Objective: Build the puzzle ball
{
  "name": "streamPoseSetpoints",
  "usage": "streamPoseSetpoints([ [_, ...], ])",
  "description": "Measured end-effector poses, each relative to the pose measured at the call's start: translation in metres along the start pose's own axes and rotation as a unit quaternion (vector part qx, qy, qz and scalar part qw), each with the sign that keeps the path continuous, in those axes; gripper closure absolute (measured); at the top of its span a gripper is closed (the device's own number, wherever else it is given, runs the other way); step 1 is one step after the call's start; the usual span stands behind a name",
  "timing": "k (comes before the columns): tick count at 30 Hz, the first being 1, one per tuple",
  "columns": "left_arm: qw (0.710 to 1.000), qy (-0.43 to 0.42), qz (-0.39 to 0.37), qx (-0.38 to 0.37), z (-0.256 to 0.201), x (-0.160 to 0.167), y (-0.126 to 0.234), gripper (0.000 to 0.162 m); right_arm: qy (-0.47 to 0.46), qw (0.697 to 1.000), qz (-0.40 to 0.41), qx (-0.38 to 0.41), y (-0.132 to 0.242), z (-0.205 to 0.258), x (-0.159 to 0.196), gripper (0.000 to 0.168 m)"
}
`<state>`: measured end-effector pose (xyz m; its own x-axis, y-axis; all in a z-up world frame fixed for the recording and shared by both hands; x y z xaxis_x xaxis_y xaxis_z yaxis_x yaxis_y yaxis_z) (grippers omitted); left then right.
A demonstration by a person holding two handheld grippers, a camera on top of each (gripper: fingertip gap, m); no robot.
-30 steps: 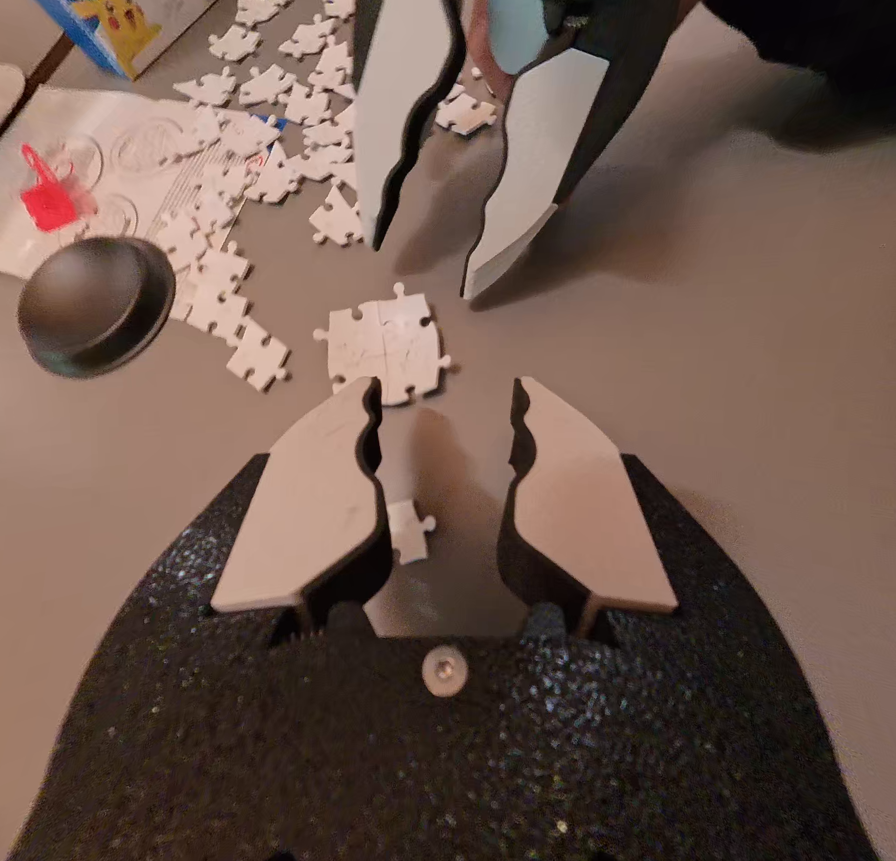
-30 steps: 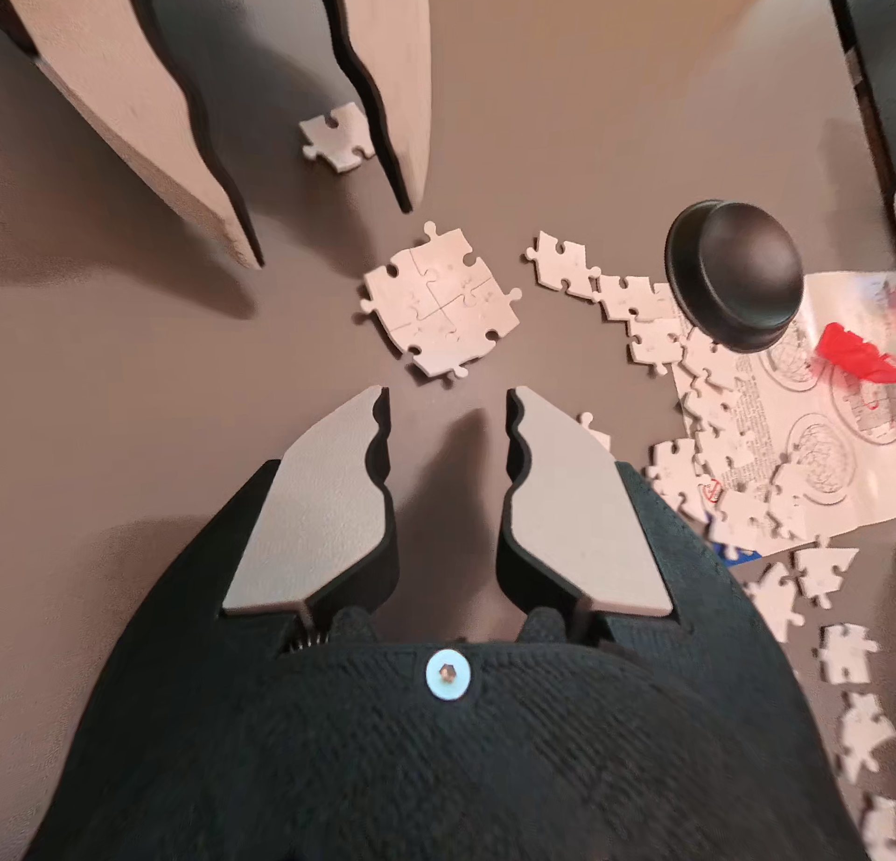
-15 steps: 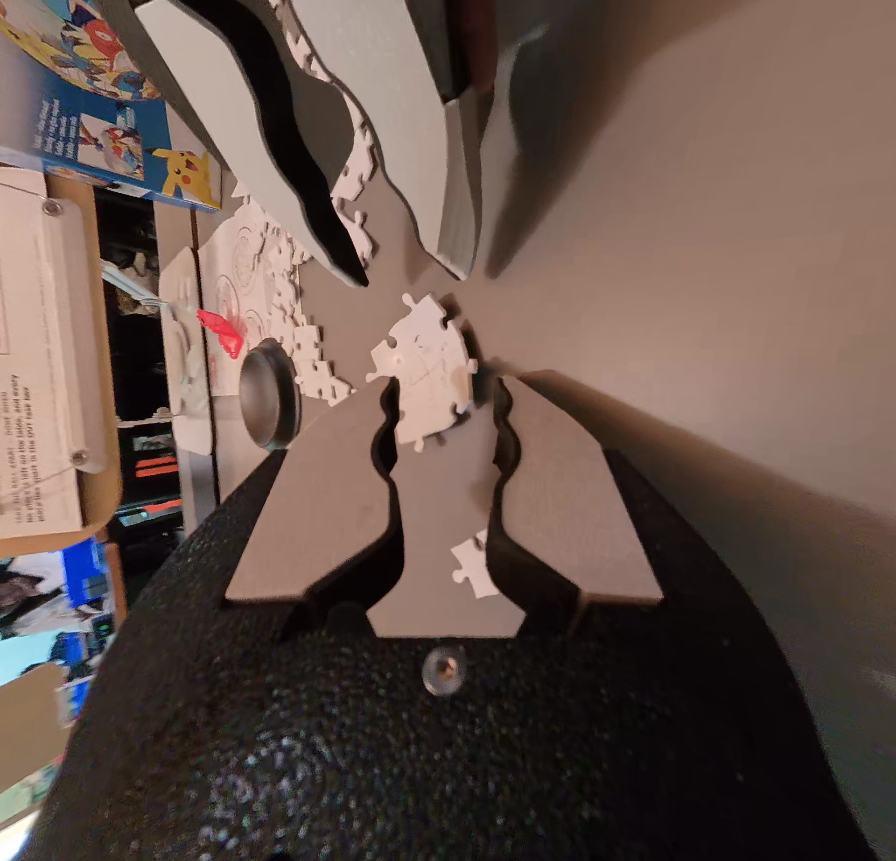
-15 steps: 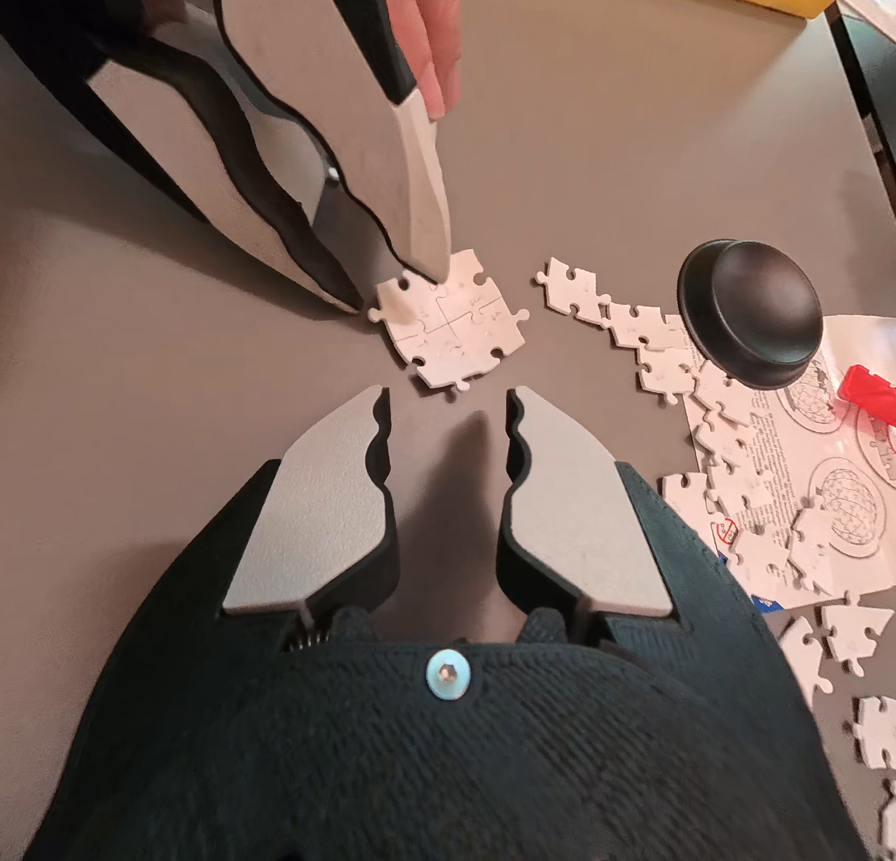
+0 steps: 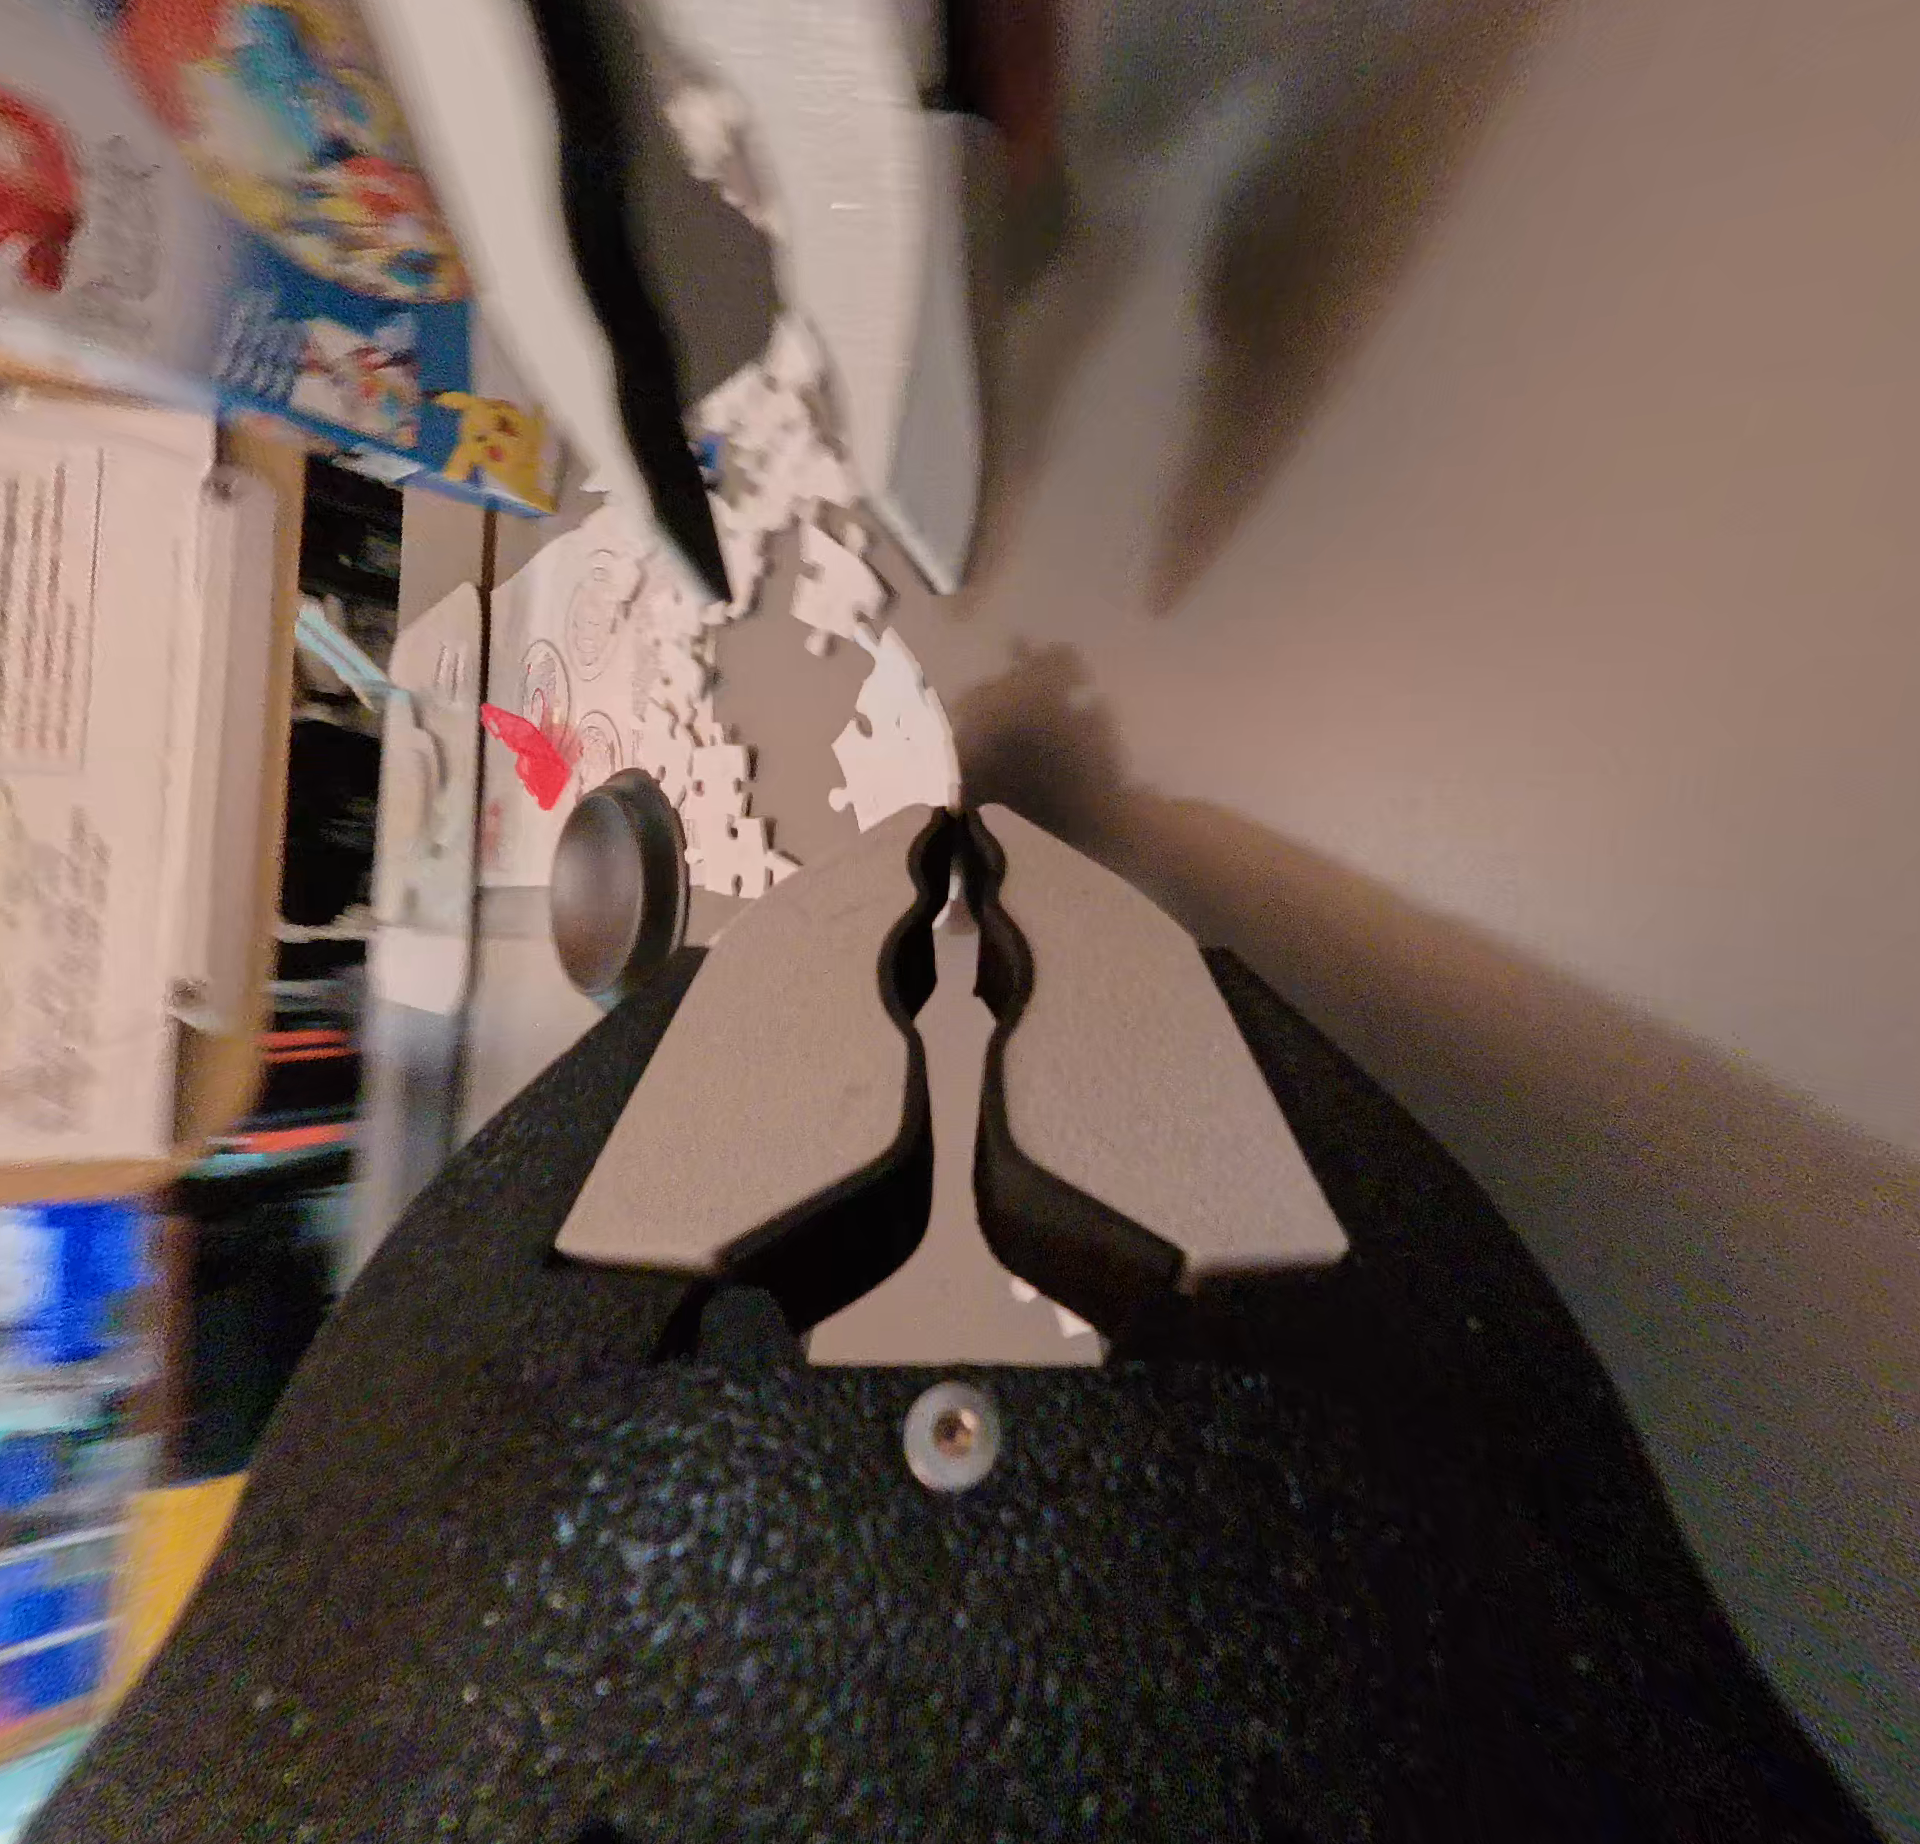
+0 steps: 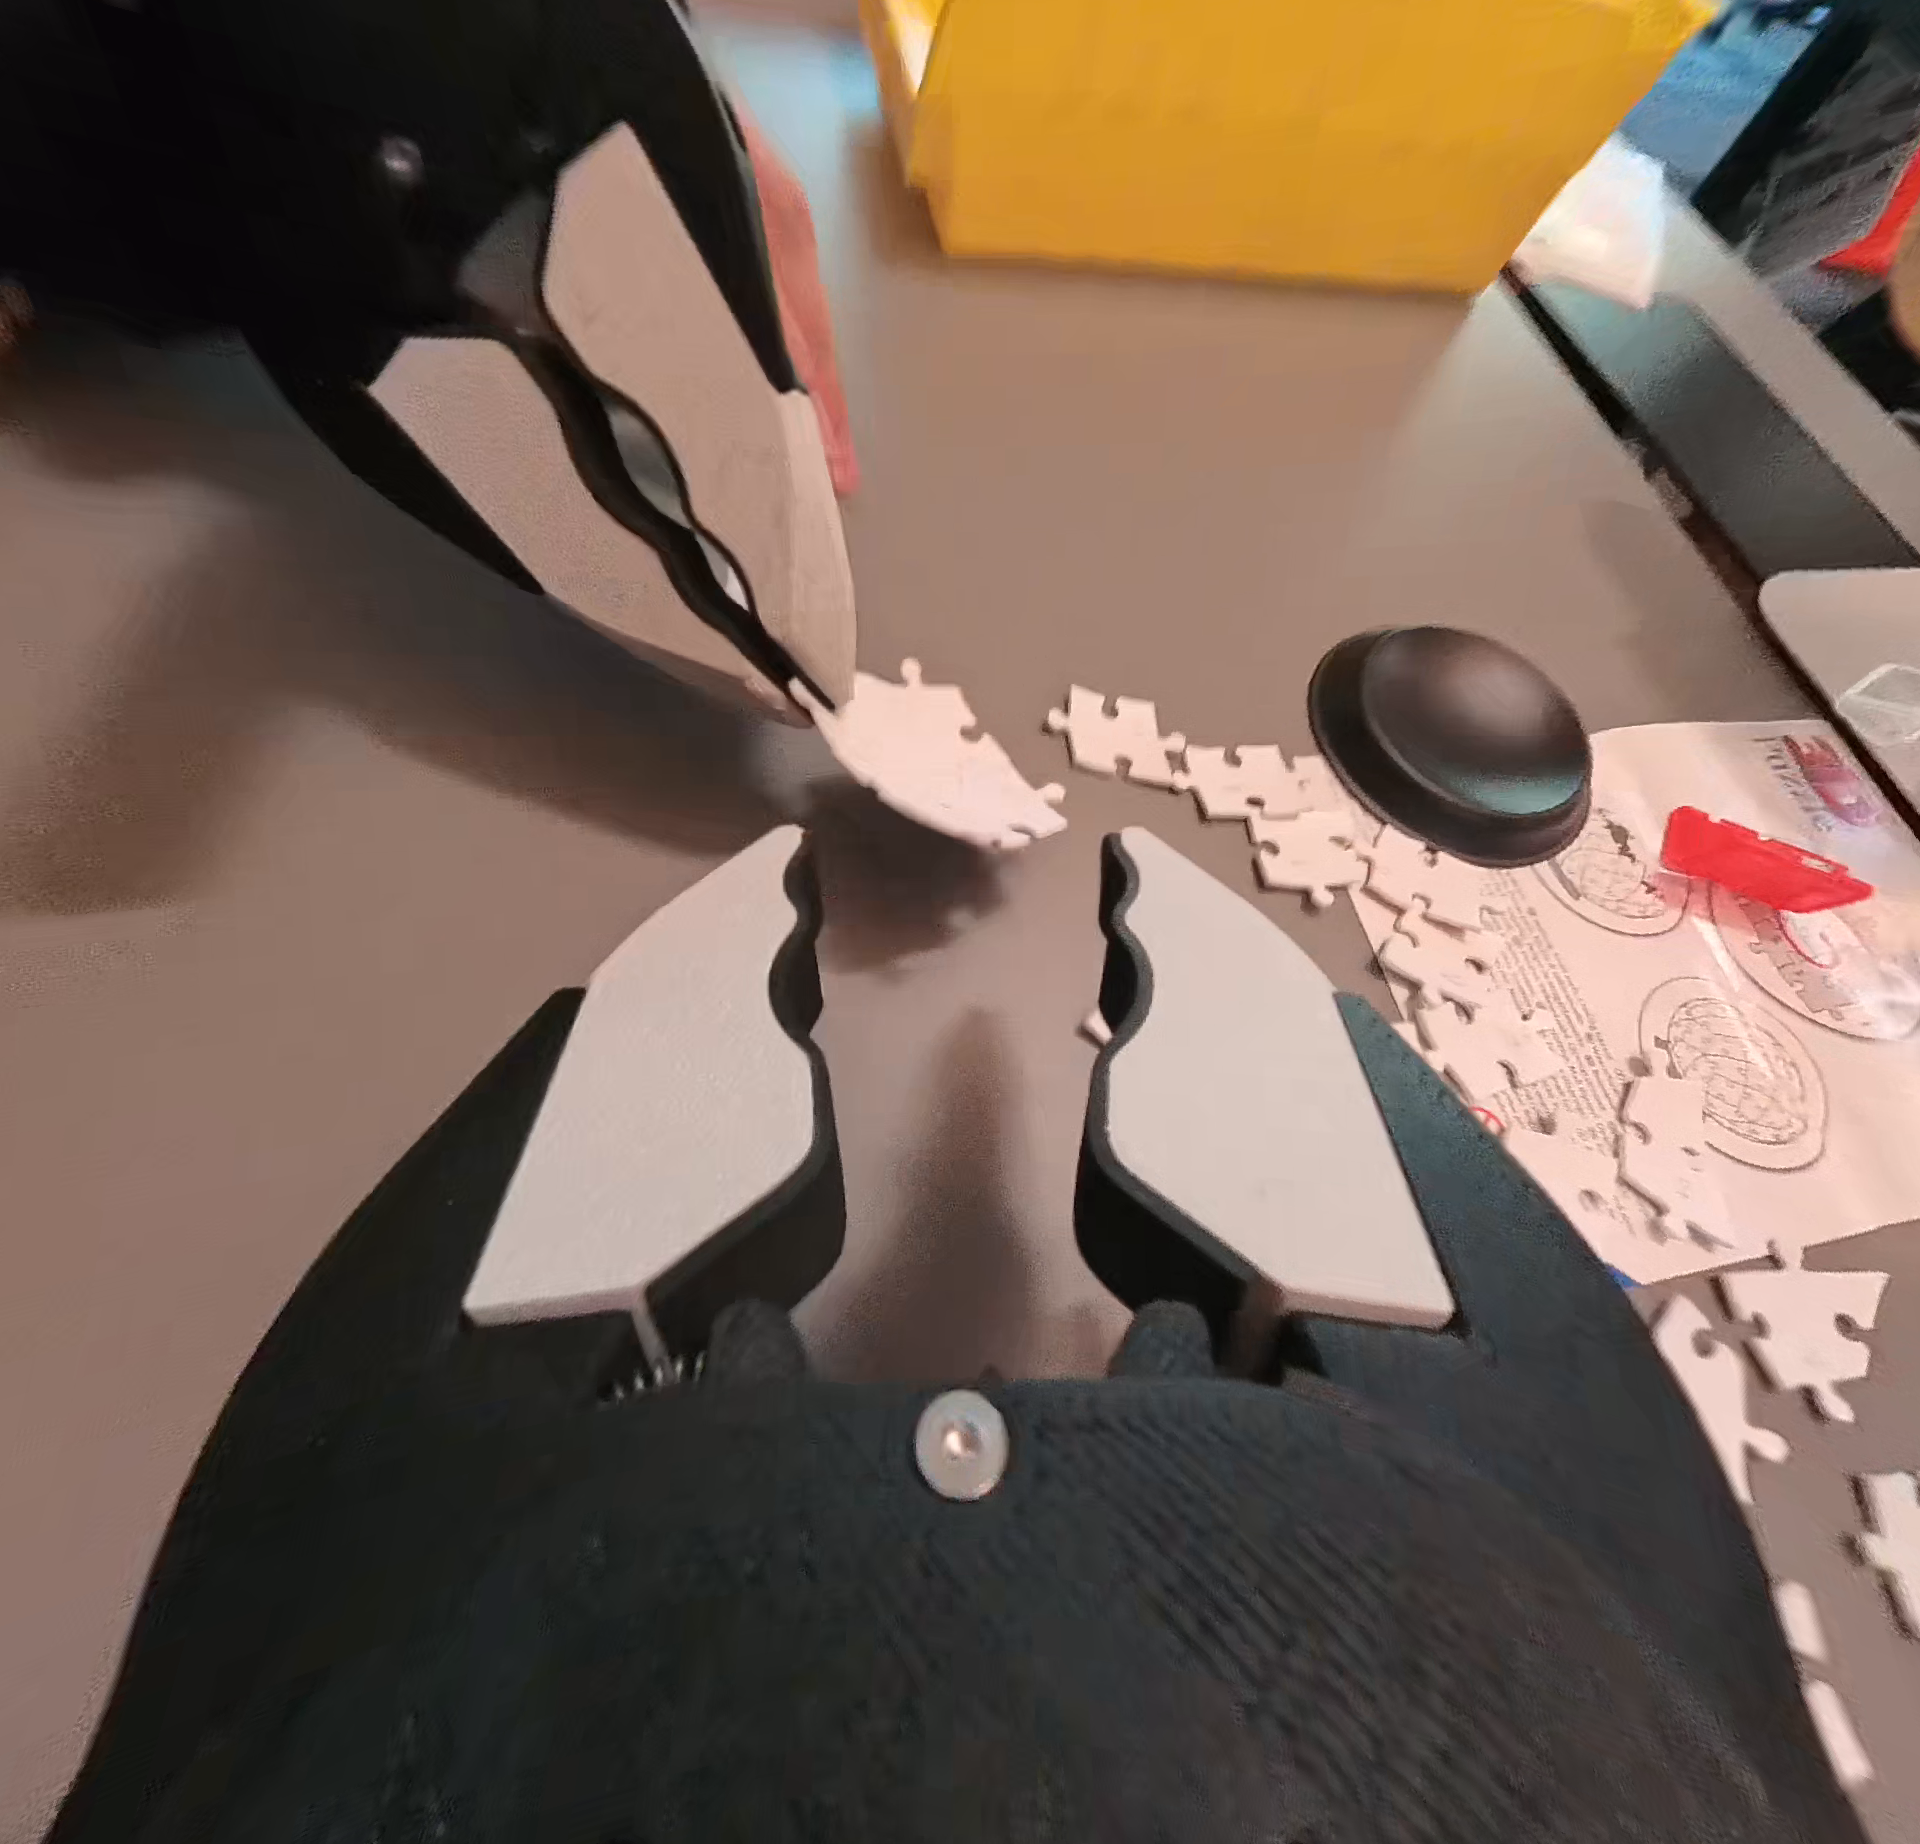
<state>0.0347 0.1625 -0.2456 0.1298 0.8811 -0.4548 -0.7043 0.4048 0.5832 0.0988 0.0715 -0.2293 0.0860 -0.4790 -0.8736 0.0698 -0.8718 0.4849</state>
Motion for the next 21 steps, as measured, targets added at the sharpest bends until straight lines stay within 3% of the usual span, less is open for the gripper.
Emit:
streamPoseSetpoints([
  [2,0.977,0.183,-0.107,0.004,0.019,-0.005,0.017,0.161,-0.045,0.997,-0.069,-0.010,0.009,-0.001,-0.013,0.115],
  [3,0.942,0.285,-0.176,0.006,0.031,-0.007,0.027,0.161,-0.068,0.992,-0.108,-0.017,0.014,0.000,-0.020,0.114],
  [4,0.889,0.381,-0.254,0.017,0.042,-0.007,0.039,0.161,-0.092,0.984,-0.151,-0.027,0.018,0.000,-0.027,0.114],
  [6,0.747,0.526,-0.403,0.045,0.062,0.000,0.062,0.161,-0.154,0.959,-0.232,-0.057,0.024,0.001,-0.042,0.116],
  [8,0.621,0.589,-0.514,0.057,0.073,0.012,0.081,0.161,-0.212,0.930,-0.285,-0.093,0.023,0.005,-0.054,0.118],
  [9,0.587,0.600,-0.540,0.056,0.074,0.016,0.086,0.161,-0.237,0.919,-0.298,-0.106,0.019,0.007,-0.058,0.119],
  [16,0.518,0.590,-0.614,0.075,0.066,0.006,0.097,0.161,-0.337,0.848,-0.344,-0.220,-0.013,0.026,-0.086,0.124],
  [21,0.512,0.587,-0.619,0.097,0.062,-0.002,0.095,0.161,-0.341,0.818,-0.379,-0.264,-0.013,0.034,-0.098,0.138],
])
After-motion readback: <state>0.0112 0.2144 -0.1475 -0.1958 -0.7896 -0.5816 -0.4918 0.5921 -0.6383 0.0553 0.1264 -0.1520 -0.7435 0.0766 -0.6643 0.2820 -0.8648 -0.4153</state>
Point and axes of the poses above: each gripper's, where its closed fingertips meet, y back along the fingers, x out of its underside, z = x × y across the jaws, the point moved 5 cm from there along y, back along the fingers, and after that the axes turned 6 degrees about -y, right-handed, at the moved point
